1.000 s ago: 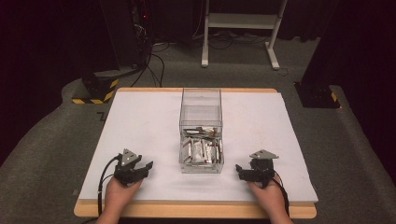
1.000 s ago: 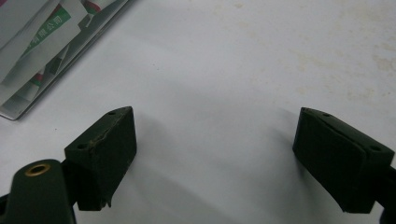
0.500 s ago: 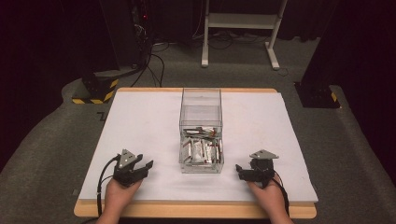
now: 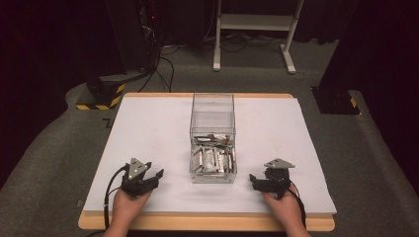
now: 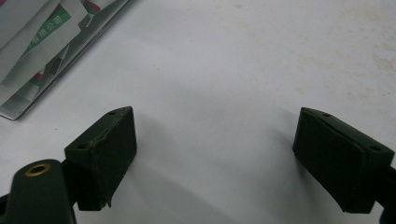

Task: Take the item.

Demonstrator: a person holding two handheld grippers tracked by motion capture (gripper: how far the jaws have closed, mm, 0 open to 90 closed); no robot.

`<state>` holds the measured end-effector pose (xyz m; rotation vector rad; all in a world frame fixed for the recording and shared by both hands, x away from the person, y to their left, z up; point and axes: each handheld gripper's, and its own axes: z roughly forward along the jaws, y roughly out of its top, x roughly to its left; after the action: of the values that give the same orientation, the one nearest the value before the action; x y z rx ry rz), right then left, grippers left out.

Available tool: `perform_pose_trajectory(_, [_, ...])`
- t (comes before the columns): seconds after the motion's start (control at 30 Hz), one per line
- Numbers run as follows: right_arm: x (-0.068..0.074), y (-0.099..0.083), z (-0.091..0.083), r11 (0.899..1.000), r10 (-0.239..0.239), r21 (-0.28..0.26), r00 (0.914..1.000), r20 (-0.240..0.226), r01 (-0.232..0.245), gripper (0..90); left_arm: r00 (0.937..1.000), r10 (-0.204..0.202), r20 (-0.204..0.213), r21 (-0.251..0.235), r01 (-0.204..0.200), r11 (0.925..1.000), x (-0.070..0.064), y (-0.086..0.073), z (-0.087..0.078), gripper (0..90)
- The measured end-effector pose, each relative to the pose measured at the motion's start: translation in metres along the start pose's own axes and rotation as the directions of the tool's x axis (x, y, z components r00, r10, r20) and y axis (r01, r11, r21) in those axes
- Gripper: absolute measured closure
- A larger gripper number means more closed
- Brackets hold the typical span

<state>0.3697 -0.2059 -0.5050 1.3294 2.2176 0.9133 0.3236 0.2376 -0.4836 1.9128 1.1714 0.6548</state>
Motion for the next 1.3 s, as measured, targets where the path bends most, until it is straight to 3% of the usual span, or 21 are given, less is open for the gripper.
perform_pose_trajectory(0.23, [0.000, 0.000, 0.000, 1.000, 0.000, 0.000, 1.0000, 0.000, 0.000, 13.2, 0.9997, -0.021, 0.016, -0.004, 0.021, 0.9998, -0.002, 0.002, 0.000, 43.1])
perform_pose_trajectory(0.5, [0.000, 0.000, 0.000, 1.000, 0.000, 0.000, 1.0000, 0.000, 0.000, 13.2, 0.9996, 0.007, 0.026, -0.016, -0.007, 0.9998, -0.006, 0.003, 0.000, 42.1])
perform_pose_trajectory(1.3, [0.000, 0.000, 0.000, 1.000, 0.000, 0.000, 1.0000, 0.000, 0.000, 13.3, 0.9966, 0.030, 0.077, -0.048, -0.026, 0.9985, -0.026, 0.012, -0.003, 41.9])
